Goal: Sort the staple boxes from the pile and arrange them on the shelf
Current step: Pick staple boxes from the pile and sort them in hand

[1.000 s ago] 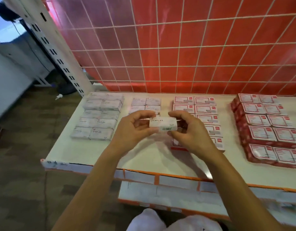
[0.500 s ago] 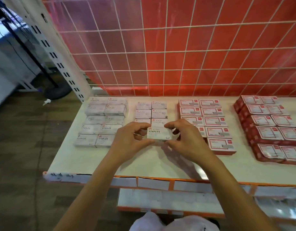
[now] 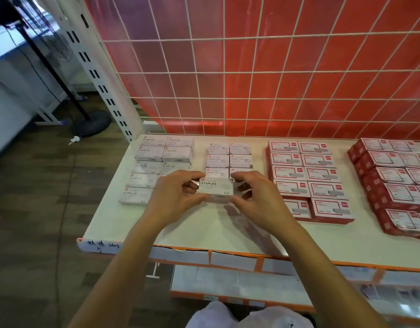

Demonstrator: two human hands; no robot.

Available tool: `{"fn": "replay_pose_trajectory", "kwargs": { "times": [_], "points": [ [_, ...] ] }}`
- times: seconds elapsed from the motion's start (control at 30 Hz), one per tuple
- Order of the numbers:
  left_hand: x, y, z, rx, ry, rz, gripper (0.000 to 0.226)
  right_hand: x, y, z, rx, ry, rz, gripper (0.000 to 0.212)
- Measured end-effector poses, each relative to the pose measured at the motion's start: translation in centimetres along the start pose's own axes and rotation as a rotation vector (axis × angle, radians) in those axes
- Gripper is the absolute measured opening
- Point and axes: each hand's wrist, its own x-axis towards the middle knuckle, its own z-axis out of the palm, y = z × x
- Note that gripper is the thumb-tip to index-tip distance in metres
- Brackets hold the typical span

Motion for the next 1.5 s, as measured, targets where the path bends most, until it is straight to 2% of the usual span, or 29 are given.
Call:
{"fn": "replay_pose_trajectory", "kwargs": {
  "times": [0.27, 0.37, 0.47, 0.6, 0.7, 0.93, 1.5],
  "points": [
    [0.0, -1.7, -3.1, -0.128, 0.046, -0.105, 0.047, 2.7, -2.8, 2.3, -0.147, -0.050, -0.107, 0.061],
    [0.0, -1.9, -3.9, -0.110, 0.065, -0.098, 0.048, 4.1, -3.8, 3.1, -0.183, -0.082, -0.110, 0.050],
    [0.1, -2.5, -4.5, 0.008, 0.082, -0.070, 0.053, 5.5, -4.5, 4.0, -0.236, -0.095, -0.110, 0.041],
    [0.3, -4.3, -4.5, 0.360, 0.164, -0.036, 0.054, 7.1, -5.0, 5.1, -0.348, -0.075, -0.086, 0.027],
    [0.3, -5.4, -4.2, 0.450, 0.204, -0.010, 0.051, 7.9, -5.3, 5.8, -0.373, -0.064, -0.050, 0.028],
    [0.7, -6.8, -3.5, 0.508, 0.219, 0.003, 0.043, 8.8, -6.1, 7.1, -0.383, -0.089, -0.009, 0.039],
    [1.2, -6.8, -3.6, 0.494, 0.207, -0.025, 0.037, 9.1, -6.7, 7.5, -0.400, -0.086, -0.004, 0.036]
  ]
}}
